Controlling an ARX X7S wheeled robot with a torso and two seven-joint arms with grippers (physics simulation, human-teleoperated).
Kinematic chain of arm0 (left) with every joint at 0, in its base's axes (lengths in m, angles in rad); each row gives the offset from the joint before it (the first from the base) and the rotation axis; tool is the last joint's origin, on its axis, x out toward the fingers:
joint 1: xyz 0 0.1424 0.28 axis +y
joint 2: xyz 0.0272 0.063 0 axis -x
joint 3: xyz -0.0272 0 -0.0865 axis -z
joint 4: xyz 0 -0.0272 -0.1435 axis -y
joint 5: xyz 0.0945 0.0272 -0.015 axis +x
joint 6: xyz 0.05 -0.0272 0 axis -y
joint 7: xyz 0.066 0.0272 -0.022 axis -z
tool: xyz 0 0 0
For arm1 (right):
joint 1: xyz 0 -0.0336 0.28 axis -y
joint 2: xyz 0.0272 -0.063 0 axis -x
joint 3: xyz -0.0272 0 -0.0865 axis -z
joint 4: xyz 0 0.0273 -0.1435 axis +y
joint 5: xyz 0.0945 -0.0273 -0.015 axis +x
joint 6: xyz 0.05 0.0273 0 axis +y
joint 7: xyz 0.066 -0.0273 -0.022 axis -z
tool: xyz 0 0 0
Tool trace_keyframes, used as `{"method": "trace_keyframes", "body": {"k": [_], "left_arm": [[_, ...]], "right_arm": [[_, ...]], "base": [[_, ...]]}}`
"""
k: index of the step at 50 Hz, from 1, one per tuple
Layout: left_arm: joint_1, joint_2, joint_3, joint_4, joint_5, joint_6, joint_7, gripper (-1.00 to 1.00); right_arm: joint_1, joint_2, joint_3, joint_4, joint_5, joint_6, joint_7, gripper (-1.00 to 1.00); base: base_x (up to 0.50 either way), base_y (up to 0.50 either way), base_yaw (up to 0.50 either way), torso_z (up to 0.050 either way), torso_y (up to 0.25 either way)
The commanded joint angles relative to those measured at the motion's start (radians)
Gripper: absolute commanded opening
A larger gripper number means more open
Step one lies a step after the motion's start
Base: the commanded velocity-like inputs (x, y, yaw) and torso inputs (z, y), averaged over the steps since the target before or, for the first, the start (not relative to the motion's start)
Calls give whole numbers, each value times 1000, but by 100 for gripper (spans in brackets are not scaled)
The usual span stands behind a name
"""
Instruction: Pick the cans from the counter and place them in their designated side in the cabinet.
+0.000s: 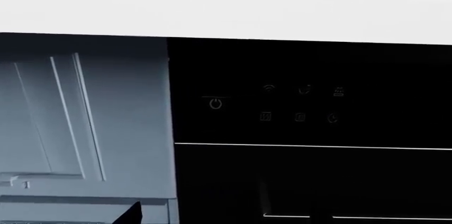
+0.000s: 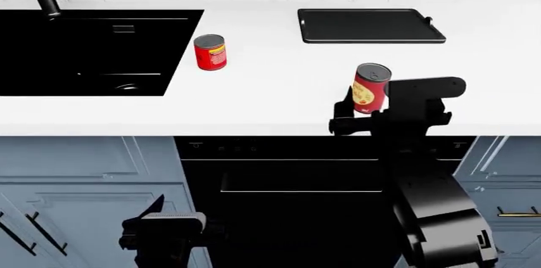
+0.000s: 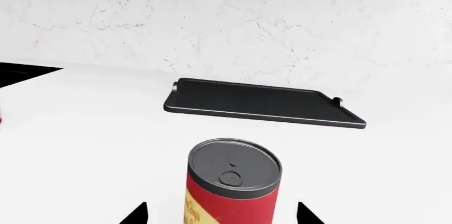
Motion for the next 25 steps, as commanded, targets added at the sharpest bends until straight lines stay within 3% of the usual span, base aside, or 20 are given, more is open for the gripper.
{"method": "trace_keyframes", "body": {"k": [1,25], "left_arm": [[-1,-4,3,-1,-8,0,-7,100],[-3,-12,13,-4,-23,3,-18,100]], "right_arm": [[18,-5,-10,49,-1,-18,1,100],[81,-19,-10,198,0,-71,7,100]], "base": [[0,0,0,0,0],[0,0,0,0,0]]}}
